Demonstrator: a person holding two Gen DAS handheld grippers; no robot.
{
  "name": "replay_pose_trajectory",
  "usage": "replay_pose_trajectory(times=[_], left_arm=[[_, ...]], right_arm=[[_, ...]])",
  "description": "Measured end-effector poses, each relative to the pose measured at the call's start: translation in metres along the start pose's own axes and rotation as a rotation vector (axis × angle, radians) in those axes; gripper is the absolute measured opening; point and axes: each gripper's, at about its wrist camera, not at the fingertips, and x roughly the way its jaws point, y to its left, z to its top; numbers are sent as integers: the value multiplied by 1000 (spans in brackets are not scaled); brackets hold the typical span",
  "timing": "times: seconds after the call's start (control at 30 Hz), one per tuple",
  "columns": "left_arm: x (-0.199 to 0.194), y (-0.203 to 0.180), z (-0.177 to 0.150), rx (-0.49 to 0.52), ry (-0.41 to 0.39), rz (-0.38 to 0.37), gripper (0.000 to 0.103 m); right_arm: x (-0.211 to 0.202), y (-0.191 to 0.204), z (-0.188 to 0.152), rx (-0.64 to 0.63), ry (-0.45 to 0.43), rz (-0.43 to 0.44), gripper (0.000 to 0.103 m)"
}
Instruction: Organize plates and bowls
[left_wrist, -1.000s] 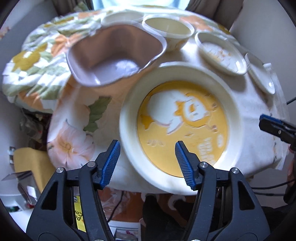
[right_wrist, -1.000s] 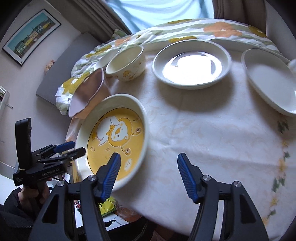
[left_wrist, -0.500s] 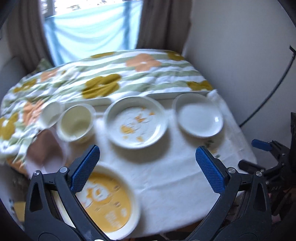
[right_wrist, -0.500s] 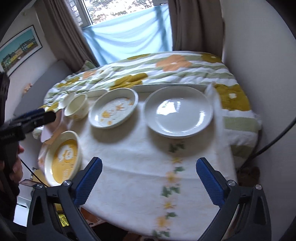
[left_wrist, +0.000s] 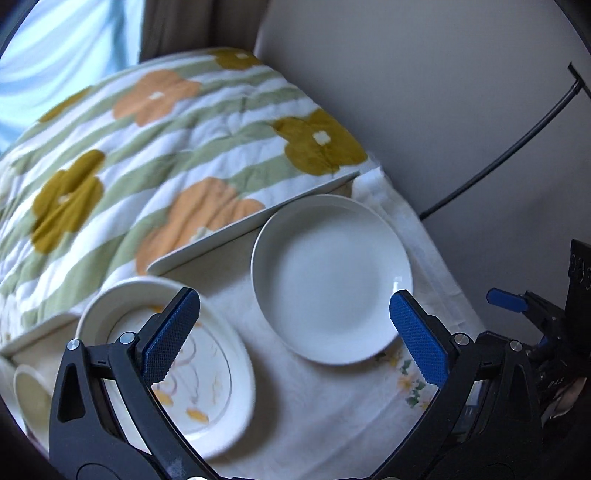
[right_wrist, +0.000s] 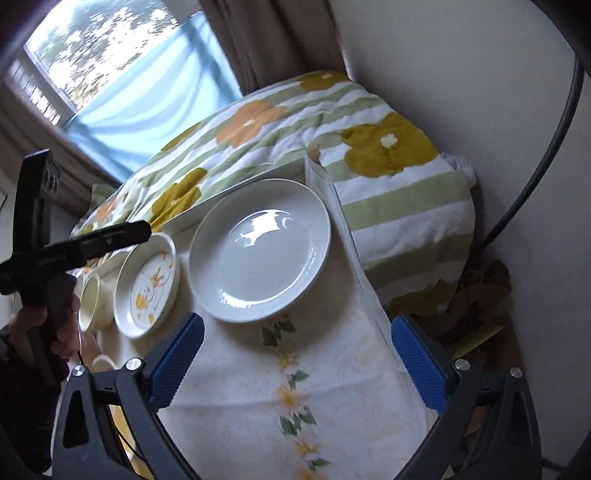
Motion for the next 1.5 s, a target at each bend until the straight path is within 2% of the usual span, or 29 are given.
replay_pose_trajectory(times=[0.07,0.13,0.2,0.33,0.37,0.4,0.43,0.5,0.6,0.67,0.77,1.07,1.23,1.5], left_arm=[[26,7,7,30,48,-20,90],[48,15,11,44,96,-41,71],[67,21,12,58,130,-55,61],[88,32,17,64,156,-89,51],[91,34,18,66,159,-99,50],[94,35,19,69,163,-105,46],[96,35,20,73,166,-106,37],[100,37,22,79,168,-112,33],[104,38,24,88,173,-121,21],[106,37,25,100,174,-115,19],[107,33,25,125,171,-96,17],[104,24,24,167,159,-22,17],[92,22,25,165,127,-11,17],[42,8,16,120,39,25,17]], right_arm=[[18,-3,2,45,21,-14,101],[35,-5,3,95,41,1,95],[49,-6,1,147,45,6,75],[68,-11,0,244,48,16,53],[71,-11,1,258,44,13,51],[74,-12,2,268,40,11,47],[75,-12,2,280,33,14,43],[79,-13,6,296,26,15,38],[84,-12,9,309,23,7,31],[88,-12,9,317,23,3,22],[91,-11,8,317,23,-21,17],[89,-9,8,263,22,-11,17],[87,-7,6,222,16,10,17],[54,3,12,137,-29,43,17]])
